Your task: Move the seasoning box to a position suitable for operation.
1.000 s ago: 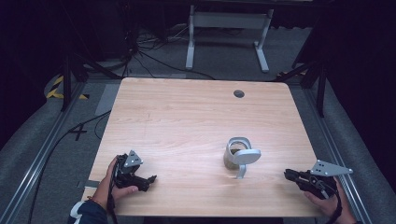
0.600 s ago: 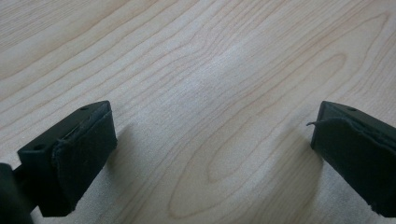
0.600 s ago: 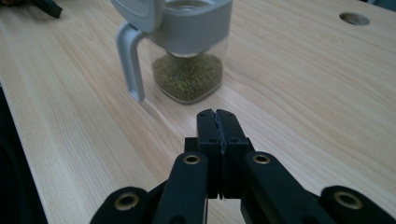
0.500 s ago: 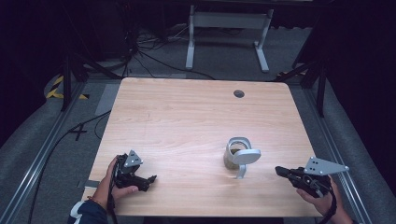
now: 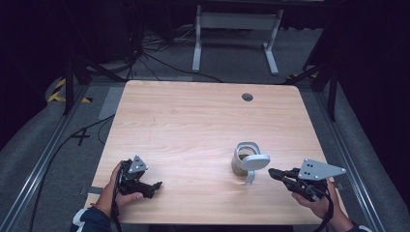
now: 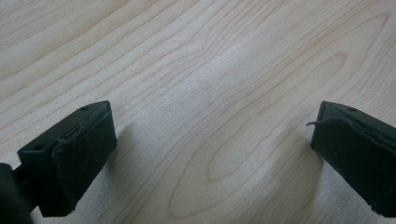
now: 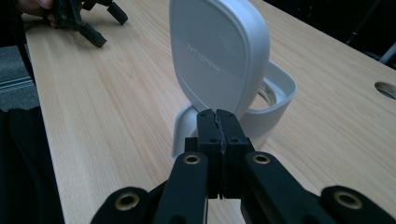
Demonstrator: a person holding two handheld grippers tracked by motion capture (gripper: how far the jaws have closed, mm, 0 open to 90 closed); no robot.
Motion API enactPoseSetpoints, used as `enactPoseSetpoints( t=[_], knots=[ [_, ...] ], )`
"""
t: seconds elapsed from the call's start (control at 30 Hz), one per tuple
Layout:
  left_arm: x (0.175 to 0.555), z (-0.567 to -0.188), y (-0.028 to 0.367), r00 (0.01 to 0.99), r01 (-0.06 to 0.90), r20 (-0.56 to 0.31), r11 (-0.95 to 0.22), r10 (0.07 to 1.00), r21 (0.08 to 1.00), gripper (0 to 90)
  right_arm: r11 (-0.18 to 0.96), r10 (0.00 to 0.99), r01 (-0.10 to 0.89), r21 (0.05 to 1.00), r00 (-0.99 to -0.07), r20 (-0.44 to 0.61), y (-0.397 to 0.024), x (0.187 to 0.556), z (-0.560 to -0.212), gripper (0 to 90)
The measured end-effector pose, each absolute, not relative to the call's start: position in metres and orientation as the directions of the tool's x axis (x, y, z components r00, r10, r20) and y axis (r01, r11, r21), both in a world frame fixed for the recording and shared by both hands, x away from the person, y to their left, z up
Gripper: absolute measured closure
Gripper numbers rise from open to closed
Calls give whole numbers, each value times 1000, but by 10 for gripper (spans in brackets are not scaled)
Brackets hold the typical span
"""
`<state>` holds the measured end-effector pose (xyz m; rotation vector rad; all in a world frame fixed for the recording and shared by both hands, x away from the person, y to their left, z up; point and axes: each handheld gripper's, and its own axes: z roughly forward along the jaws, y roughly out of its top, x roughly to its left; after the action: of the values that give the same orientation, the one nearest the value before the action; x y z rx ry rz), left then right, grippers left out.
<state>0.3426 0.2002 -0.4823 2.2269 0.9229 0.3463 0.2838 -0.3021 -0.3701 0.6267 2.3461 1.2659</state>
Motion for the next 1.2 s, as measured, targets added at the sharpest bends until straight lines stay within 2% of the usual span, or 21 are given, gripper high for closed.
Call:
enactPoseSetpoints(
  t=[0.37, 1.2],
  knots=[
    [343, -482, 201, 714, 517, -15, -513, 700, 685, 3, 490, 536, 159, 857, -830, -152, -285, 291, -359, 897],
    [342, -481, 202, 711, 521, -13, -514, 703, 682, 4, 507, 532, 140, 851, -827, -181, -274, 302, -354, 897]
  ],
)
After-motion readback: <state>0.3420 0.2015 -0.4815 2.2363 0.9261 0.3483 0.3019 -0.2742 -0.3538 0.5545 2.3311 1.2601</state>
